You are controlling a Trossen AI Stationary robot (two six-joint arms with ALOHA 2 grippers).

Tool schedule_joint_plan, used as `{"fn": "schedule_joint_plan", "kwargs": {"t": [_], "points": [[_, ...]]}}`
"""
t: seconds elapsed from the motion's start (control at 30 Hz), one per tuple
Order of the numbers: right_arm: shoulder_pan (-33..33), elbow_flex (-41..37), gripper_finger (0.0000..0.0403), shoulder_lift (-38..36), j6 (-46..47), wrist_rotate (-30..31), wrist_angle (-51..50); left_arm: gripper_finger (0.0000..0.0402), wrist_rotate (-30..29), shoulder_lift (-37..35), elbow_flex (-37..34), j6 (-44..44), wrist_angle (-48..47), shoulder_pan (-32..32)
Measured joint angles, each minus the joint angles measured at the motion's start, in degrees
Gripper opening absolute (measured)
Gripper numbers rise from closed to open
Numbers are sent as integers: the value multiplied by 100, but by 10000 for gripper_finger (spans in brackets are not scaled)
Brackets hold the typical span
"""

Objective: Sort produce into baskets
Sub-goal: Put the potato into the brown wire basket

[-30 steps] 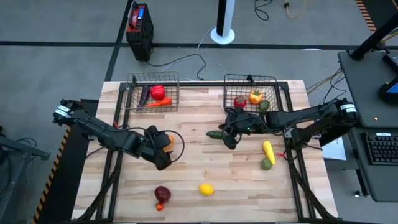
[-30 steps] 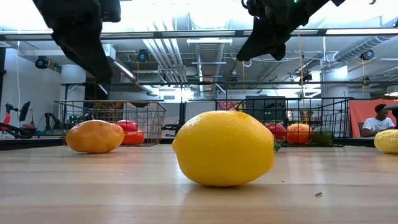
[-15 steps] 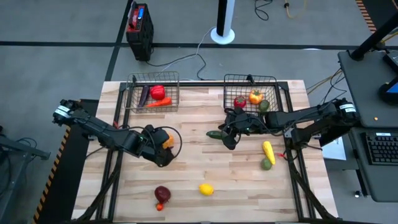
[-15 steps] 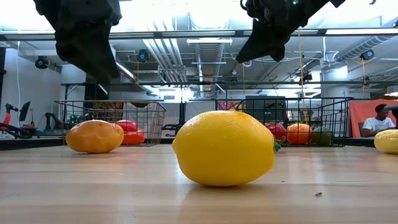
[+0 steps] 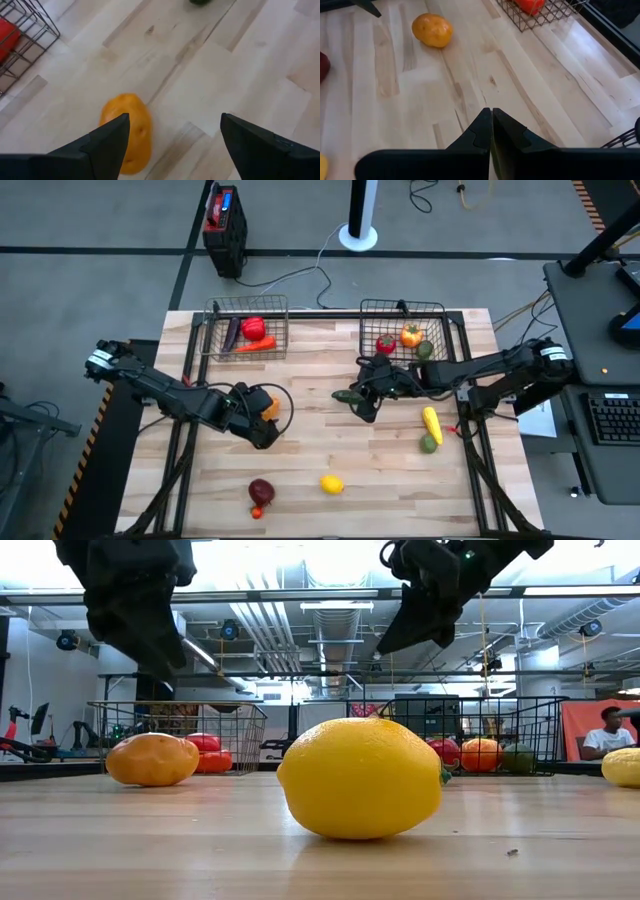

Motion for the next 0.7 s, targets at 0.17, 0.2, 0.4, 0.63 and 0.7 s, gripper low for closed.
{"fn": "schedule_joint_plan", "kwargs": {"t": [0.17, 0.2, 0.4, 0.63, 0.7], "points": [[0, 0, 9, 17, 2, 0, 5, 314, -65, 97, 0, -16, -91, 26], [0, 0, 9, 17, 2, 0, 4, 316, -39, 116, 0, 39, -83, 27], [2, 0, 9, 17, -7, 0, -3, 320, -38, 148, 0, 121, -12, 12], [0, 0, 9, 17, -62, 2, -2, 320, 372, 148, 0, -92, 66, 50], [0, 0, 9, 17, -62, 17, -2, 320, 418, 148, 0, -328, -44, 191]]}}
